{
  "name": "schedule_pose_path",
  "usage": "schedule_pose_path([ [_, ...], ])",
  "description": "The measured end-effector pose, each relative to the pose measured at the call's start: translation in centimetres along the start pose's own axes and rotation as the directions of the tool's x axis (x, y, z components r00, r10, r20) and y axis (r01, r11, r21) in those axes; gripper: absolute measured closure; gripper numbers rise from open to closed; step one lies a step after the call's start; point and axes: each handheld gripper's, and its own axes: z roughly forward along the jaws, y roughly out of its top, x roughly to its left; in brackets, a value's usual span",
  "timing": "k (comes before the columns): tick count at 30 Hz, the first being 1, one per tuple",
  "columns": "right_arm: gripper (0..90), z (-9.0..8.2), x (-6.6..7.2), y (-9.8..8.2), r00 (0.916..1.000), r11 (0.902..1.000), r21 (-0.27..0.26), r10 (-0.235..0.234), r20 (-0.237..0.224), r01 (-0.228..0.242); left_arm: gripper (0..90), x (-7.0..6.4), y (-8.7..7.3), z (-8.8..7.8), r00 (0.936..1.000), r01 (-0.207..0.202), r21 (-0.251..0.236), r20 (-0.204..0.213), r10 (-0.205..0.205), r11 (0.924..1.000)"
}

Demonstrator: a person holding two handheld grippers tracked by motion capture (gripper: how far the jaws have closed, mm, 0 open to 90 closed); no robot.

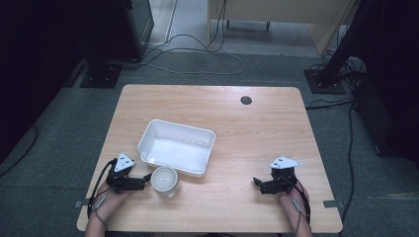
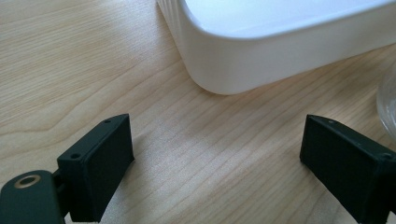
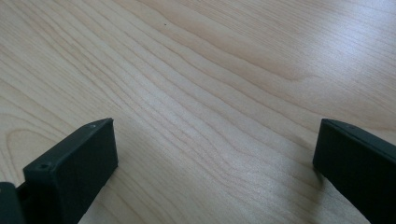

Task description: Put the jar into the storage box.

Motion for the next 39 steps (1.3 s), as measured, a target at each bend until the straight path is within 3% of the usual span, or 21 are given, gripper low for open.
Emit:
schedule_pose_path([
  [29, 0.0, 0.00, 0.00, 0.00, 1.0000, 1.0000, 0.000, -0.001, 0.000, 0.001, 9.5, 0.06, -0.03, -0.04, 1.0000, 0.001, 0.000, -0.003, -0.001, 1.0000],
  [39, 0.0, 0.00, 0.00, 0.00, 1.0000, 1.0000, 0.000, 0.000, 0.000, 0.000, 9.5, -0.04, -0.07, -0.10, 0.9996, 0.024, -0.003, -0.014, -0.024, 0.9997],
])
